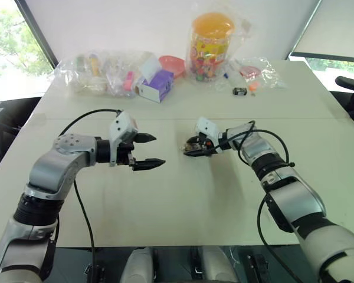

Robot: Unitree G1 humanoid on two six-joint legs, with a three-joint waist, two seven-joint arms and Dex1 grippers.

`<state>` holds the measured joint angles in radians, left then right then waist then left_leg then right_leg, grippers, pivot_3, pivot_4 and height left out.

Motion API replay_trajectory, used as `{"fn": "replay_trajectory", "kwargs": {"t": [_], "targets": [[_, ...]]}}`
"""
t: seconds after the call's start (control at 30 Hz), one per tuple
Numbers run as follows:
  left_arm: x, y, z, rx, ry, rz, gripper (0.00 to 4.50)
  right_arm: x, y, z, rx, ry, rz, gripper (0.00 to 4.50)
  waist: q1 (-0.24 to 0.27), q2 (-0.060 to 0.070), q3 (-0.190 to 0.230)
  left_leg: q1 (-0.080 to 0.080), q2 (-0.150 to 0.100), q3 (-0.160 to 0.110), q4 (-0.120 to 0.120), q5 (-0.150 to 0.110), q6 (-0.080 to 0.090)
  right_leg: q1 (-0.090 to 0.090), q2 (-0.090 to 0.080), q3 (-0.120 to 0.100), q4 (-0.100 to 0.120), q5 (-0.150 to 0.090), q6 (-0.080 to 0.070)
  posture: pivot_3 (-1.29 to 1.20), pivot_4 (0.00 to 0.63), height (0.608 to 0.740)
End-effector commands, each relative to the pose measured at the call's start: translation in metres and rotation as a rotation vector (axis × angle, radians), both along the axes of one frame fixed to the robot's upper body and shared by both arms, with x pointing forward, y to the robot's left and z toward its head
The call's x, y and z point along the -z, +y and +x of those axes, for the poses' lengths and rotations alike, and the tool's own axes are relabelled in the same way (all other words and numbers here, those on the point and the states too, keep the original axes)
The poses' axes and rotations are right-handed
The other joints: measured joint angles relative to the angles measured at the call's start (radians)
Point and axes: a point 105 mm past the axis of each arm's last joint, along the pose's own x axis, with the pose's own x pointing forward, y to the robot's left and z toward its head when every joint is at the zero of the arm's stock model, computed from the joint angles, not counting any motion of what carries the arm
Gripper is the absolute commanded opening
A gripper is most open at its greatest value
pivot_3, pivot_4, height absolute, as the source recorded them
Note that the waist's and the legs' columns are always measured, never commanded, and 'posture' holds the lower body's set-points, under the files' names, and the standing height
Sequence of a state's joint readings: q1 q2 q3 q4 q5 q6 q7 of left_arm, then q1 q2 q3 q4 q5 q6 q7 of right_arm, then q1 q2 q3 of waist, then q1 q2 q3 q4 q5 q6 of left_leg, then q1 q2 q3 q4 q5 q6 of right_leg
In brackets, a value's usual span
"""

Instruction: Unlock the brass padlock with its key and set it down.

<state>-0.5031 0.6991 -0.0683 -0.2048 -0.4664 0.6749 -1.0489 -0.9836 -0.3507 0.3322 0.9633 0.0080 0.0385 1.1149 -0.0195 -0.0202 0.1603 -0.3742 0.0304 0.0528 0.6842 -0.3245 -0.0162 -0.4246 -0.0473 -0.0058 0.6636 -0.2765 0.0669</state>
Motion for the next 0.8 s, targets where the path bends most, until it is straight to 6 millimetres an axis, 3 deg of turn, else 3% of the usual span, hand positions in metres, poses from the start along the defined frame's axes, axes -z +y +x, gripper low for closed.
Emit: {"fn": "replay_trajectory", "kwargs": {"t": [0.03, 0.13, 0.23, 0.37, 0.53, 0.67, 0.8], "targets": [[-0.009, -0.002, 0.000, 0.015, -0.030, -0.008, 4.50, 0.017, 0.000, -0.009, -0.021, 0.027, -0.037, 0.68, 0.000, 0.000, 0.000, 0.000, 0.000, 0.000, 0.000, 0.000, 0.000, 0.000, 0.000, 0.000, 0.000, 0.000, 0.000, 0.00, 0.150, 0.740], [-0.008, -0.004, 0.003, 0.019, -0.009, -0.031, 4.50, 0.019, 0.000, -0.018, -0.122, -0.160, -0.150, 0.70, 0.003, 0.000, 0.000, 0.000, 0.000, 0.000, 0.000, 0.000, 0.000, 0.000, 0.000, 0.000, 0.000, 0.000, 0.000, 0.00, 0.150, 0.740], [-0.003, -0.007, 0.005, 0.026, 0.032, -0.056, 4.50, 0.005, 0.006, -0.030, -0.199, -0.429, -0.204, 0.70, 0.006, 0.000, 0.000, 0.000, 0.000, -0.001, 0.000, 0.000, 0.000, 0.000, 0.000, 0.000, 0.000, 0.000, 0.000, 0.00, 0.150, 0.740], [-0.005, -0.015, 0.007, 0.053, 0.073, -0.107, 4.50, -0.038, 0.009, -0.060, -0.268, -0.839, -0.204, 0.70, 0.010, 0.000, 0.000, -0.002, -0.001, -0.001, 0.000, 0.000, 0.000, 0.000, 0.000, 0.000, -0.001, 0.000, 0.000, 0.00, 0.150, 0.740], [-0.009, -0.021, 0.015, 0.067, 0.119, -0.167, 4.50, -0.079, 0.007, -0.102, -0.328, -1.169, -0.166, 0.70, 0.005, 0.000, 0.000, -0.001, 0.000, -0.001, 0.000, 0.000, 0.000, -0.001, 0.002, 0.001, -0.001, 0.000, 0.000, 0.00, 0.150, 0.740], [-0.010, -0.029, 0.013, 0.128, 0.134, -0.170, 4.50, -0.103, 0.007, -0.118, -0.340, -1.294, -0.154, 0.70, 0.004, 0.000, 0.000, -0.001, 0.000, -0.001, 0.000, 0.000, 0.000, -0.001, 0.003, 0.001, 0.000, 0.000, 0.000, 0.00, 0.150, 0.740], [-0.009, -0.031, 0.012, 0.154, 0.148, -0.178, 4.50, -0.109, 0.011, -0.117, -0.337, -1.287, -0.147, 0.70, 0.006, 0.000, 0.000, -0.001, 0.000, -0.001, 0.000, 0.000, 0.000, -0.001, 0.004, 0.001, 0.000, 0.000, 0.000, 0.00, 0.150, 0.740]]}}
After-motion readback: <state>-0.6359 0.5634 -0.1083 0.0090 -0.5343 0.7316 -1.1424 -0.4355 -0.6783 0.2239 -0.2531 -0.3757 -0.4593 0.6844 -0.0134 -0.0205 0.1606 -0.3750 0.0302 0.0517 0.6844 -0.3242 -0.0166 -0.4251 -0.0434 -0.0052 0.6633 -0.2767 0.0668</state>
